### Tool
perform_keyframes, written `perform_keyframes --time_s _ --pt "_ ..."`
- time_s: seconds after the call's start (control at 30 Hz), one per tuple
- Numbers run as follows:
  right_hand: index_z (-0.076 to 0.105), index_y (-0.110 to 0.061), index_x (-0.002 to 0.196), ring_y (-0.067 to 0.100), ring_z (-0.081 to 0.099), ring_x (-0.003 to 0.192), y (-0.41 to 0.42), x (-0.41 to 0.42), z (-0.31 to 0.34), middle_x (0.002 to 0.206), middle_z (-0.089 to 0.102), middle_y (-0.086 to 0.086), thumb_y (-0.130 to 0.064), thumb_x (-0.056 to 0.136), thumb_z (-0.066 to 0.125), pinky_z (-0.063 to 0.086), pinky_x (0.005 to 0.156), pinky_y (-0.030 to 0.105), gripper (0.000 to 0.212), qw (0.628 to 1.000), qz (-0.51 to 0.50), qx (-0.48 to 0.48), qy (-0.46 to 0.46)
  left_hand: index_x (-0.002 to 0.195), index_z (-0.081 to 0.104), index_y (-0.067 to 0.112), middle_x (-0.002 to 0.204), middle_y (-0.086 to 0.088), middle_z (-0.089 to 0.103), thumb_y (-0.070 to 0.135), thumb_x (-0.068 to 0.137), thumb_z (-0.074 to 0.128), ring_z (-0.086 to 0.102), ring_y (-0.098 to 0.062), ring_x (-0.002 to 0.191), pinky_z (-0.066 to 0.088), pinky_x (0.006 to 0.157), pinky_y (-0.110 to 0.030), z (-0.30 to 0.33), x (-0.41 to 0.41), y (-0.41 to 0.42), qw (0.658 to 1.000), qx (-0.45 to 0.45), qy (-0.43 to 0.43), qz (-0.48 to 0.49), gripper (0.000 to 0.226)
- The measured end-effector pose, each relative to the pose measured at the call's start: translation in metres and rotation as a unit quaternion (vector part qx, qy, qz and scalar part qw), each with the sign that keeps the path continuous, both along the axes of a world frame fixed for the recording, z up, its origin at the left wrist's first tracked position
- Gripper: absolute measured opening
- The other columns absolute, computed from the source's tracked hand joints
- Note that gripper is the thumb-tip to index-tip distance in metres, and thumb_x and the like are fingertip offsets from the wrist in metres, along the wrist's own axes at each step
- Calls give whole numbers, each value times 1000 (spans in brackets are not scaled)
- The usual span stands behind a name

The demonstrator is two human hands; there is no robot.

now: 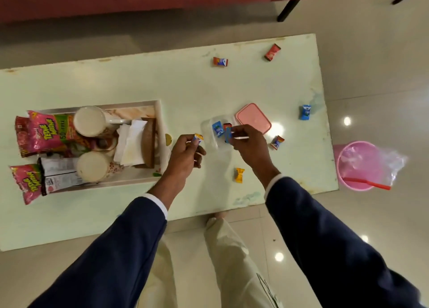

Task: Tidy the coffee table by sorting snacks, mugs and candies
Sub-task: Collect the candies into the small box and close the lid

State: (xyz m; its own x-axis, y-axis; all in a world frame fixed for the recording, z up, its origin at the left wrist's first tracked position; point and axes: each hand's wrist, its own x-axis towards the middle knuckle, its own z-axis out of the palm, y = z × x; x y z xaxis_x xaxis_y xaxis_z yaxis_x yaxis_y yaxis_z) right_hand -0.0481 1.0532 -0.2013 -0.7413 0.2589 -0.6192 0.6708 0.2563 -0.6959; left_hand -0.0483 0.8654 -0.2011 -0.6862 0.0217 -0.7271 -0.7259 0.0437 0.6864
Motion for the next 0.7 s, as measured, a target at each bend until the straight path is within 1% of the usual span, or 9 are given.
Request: perform_keyframes --time_s 0.07,0.13,0.3,0.37,0.47,0.5,0.57,0.63,0.7 --pt "69 -20 112 13 69 87 10 -1 0 109 69 -6 -17 88 74 50 68 19 25 999 32 36 10 110 48 13 85 -7 72 11 107 47 57 -15 53 40 51 -27 2 -2 10 999 -26 10 -32 4" --pt "69 -24 111 11 69 85 20 8 2 108 68 -8 -17 89 71 49 67 17 23 998 29 46 20 108 47 15 98 -7 77 12 106 50 64 -21 60 41 52 -27 4 -5 19 994 -70 35 -78 4" --pt "71 -24 99 5 69 74 41 52 -4 93 73 -7 -12 91 64 48 63 15 15 1000 2 -6 -25 101 67 10 90 -3 77 21 96 68 68 -24 74 54 66 -32 -10 -10 41 963 -185 130 -148 13" --pt "72 -24 98 7 71 75 44 66 -10 94 73 -7 -13 91 64 49 66 17 15 999 4 -16 -46 113 68 13 87 2 73 31 91 73 69 -25 81 51 70 -32 -19 -15 49 951 -227 138 -156 29" --pt "72 -23 98 8 72 74 42 81 -16 90 73 -7 -12 90 64 51 65 17 15 998 5 -22 -57 146 43 21 74 11 61 43 88 76 65 -15 72 51 65 -30 -23 -11 49 953 -238 116 -146 70" --pt "72 -22 98 9 72 74 40 85 -17 88 73 -6 -11 90 63 50 63 16 16 998 5 -21 -58 149 38 22 71 11 59 41 91 73 63 -9 69 50 64 -27 -20 -4 44 950 -244 128 -149 70" --pt "72 -19 97 9 71 72 36 90 -16 86 72 -5 -9 89 64 48 60 13 15 998 7 -15 -61 145 40 23 72 11 57 32 98 64 60 -3 69 48 64 -27 -14 20 28 941 -252 156 -161 54" --pt "71 -17 97 6 69 69 29 92 -14 87 73 -4 -7 90 64 47 59 10 14 998 11 -15 -67 135 46 25 75 10 57 23 100 59 59 -4 70 48 66 -32 -8 53 2 936 -257 159 -182 38" --pt "70 -16 98 9 68 71 16 92 -12 90 73 0 -6 90 63 47 62 13 15 997 24 -16 -71 129 50 28 79 9 57 17 98 57 59 -9 69 45 65 -34 -6 87 -30 934 -265 135 -197 33"
